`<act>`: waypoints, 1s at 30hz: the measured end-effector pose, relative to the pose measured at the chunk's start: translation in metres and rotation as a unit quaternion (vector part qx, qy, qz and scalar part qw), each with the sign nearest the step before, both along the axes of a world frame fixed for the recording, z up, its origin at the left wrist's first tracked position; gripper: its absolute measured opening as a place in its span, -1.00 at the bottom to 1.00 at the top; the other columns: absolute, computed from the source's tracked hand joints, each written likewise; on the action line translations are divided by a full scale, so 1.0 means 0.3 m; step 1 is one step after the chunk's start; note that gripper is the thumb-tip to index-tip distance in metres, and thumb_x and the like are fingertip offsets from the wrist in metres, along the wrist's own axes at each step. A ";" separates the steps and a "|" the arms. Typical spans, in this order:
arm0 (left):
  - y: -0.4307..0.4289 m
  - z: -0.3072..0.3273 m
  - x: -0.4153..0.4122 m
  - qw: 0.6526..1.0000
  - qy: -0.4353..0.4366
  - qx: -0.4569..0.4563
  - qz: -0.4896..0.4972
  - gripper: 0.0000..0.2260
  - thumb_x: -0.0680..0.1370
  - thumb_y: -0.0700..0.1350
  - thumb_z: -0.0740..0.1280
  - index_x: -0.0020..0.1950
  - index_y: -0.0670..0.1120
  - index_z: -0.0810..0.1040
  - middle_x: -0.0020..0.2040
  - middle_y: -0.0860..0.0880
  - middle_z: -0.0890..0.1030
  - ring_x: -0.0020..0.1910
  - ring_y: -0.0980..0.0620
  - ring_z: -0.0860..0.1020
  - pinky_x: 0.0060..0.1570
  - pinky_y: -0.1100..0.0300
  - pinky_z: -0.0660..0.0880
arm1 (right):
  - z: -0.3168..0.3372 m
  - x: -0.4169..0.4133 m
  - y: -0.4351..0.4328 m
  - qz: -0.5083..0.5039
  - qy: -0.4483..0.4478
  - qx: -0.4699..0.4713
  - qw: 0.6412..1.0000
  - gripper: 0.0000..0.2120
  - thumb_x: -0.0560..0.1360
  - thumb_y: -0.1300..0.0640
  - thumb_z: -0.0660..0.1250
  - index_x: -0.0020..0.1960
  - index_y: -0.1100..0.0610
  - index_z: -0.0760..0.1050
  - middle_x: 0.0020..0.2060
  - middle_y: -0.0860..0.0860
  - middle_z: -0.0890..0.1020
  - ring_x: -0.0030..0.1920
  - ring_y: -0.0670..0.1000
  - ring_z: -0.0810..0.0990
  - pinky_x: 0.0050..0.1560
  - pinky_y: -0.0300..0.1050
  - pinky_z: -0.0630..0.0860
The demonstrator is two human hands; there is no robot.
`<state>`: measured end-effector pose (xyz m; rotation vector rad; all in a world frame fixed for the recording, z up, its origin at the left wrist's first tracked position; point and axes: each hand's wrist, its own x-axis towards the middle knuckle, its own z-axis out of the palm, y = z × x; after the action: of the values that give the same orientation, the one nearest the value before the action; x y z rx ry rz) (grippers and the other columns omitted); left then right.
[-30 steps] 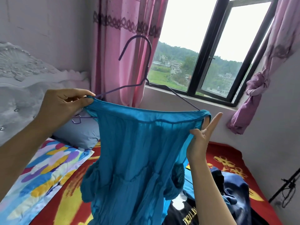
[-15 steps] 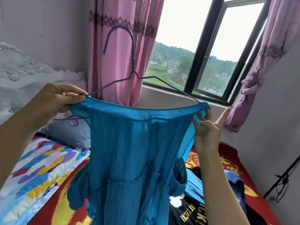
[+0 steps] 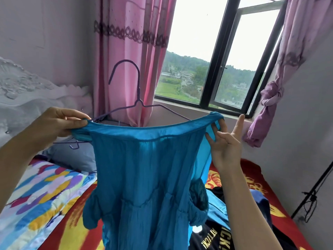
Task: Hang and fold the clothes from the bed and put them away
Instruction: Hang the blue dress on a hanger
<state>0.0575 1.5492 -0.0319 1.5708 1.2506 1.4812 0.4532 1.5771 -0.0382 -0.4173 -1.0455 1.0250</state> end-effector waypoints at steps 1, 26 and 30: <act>-0.001 0.003 -0.006 1.000 0.004 -0.003 0.002 -0.71 0.43 -0.32 0.34 -0.29 0.04 0.71 -0.40 0.03 0.64 -0.47 0.18 0.56 -0.52 0.49 0.39 | -0.010 -0.011 0.003 -0.024 -0.038 -0.013 0.999 -0.22 0.46 0.49 0.04 0.35 -0.33 0.10 0.19 0.04 0.51 0.05 -0.05 0.60 0.03 -0.12 0.52; 0.002 0.045 0.145 0.995 -0.059 0.076 -0.020 -0.57 0.48 -0.38 0.29 -0.35 0.12 0.69 -0.41 0.14 0.63 -0.41 0.25 0.58 -0.44 0.48 0.45 | -0.152 -0.092 0.092 -0.426 -0.219 -0.056 0.876 -0.68 0.52 0.39 0.22 0.24 0.21 0.49 0.11 0.11 0.43 0.22 0.14 0.43 0.09 -0.40 0.30; 0.016 0.009 0.127 0.996 -0.049 0.063 -0.036 -0.56 0.50 -0.37 0.26 -0.36 0.10 0.68 -0.45 0.15 0.59 -0.50 0.24 0.49 -0.57 0.50 0.31 | -0.142 -0.088 0.038 -0.289 -0.102 0.021 0.952 -0.46 0.54 0.46 0.11 0.43 0.07 0.16 0.06 -0.14 0.45 -0.18 -0.36 0.56 -0.24 -0.52 0.43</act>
<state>0.0957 1.5541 -0.0290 1.5870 1.0518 1.5969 0.4267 1.5885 -0.0808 -0.7539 -1.0371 0.4392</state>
